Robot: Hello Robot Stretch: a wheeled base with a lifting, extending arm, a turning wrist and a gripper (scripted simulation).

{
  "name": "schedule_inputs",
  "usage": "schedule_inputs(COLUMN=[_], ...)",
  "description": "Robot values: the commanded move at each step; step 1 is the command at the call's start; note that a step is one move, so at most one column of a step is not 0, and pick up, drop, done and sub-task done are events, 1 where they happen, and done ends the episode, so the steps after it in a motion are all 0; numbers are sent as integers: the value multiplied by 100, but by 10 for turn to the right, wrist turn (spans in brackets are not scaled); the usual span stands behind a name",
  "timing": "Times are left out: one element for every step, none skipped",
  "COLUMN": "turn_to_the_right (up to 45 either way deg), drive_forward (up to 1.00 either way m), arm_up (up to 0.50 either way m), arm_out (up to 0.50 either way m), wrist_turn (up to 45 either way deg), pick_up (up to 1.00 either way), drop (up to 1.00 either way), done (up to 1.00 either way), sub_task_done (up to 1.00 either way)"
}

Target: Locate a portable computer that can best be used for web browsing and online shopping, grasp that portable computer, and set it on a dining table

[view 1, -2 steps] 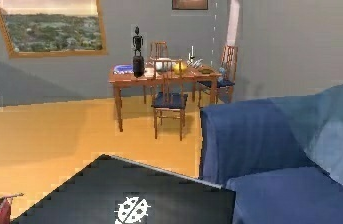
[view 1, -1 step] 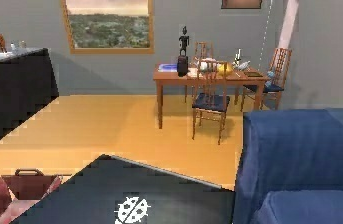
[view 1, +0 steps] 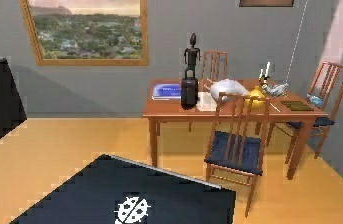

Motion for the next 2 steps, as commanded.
schedule_inputs(turn_to_the_right=[0, -60], drive_forward=[35, 0], arm_up=[0, 0], arm_out=[0, 0], wrist_turn=[0, 0], pick_up=[0, 0], drop=[0, 0], done=[0, 0], sub_task_done=[0, 0])
